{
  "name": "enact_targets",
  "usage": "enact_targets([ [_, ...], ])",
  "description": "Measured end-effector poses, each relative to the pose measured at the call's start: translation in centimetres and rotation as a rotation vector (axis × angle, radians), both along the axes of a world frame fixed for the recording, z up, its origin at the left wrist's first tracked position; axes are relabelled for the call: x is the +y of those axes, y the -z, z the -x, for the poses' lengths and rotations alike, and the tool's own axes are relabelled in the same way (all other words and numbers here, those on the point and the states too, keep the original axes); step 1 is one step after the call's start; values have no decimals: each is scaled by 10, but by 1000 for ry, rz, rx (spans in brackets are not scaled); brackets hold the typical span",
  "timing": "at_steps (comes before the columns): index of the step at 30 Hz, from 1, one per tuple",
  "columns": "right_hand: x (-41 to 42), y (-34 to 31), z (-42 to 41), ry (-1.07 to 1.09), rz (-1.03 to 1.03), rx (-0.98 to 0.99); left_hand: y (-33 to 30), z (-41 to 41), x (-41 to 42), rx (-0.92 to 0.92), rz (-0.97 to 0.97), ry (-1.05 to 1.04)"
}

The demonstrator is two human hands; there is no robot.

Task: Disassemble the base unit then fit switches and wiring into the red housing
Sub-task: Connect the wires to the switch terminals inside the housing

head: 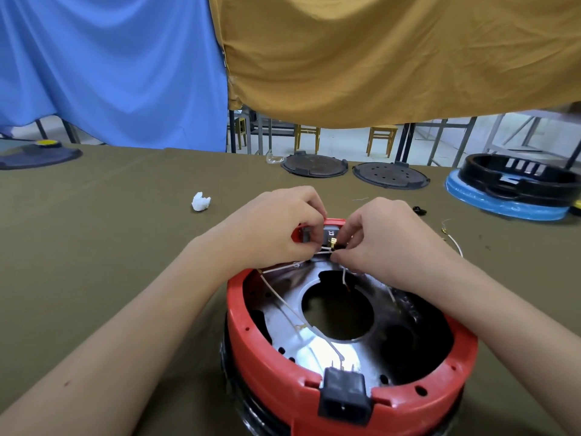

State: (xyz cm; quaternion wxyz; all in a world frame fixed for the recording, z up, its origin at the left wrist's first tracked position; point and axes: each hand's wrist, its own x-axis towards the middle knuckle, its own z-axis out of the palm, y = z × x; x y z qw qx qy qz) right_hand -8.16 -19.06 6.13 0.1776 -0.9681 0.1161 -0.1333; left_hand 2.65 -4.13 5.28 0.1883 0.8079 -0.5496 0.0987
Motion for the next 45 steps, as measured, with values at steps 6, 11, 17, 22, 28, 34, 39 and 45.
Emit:
enact_targets([
  [6, 1, -1, 1, -24, 7, 27, 1, -2, 0, -4, 13, 13],
  [11, -2, -3, 2, -50, -84, 11, 2, -3, 0, -3, 20, 24],
  [17, 2, -1, 2, -84, -73, 38, 3, -5, 0, -6, 16, 30],
  [22, 2, 0, 0, -27, -33, 3, 3, -6, 0, -7, 20, 31],
  [28, 3, -1, 2, -14, -58, 52, 3, -7, -1, 0, 12, 33],
  [34, 4, 1, 2, -6, -39, 68, 1, -6, -1, 16, 4, 42],
  [39, 2, 0, 1, -18, -94, 52, 1, -7, 0, 23, -1, 52],
  [45, 0, 0, 1, -47, -174, 22, 1, -8, 0, 18, 1, 65],
])
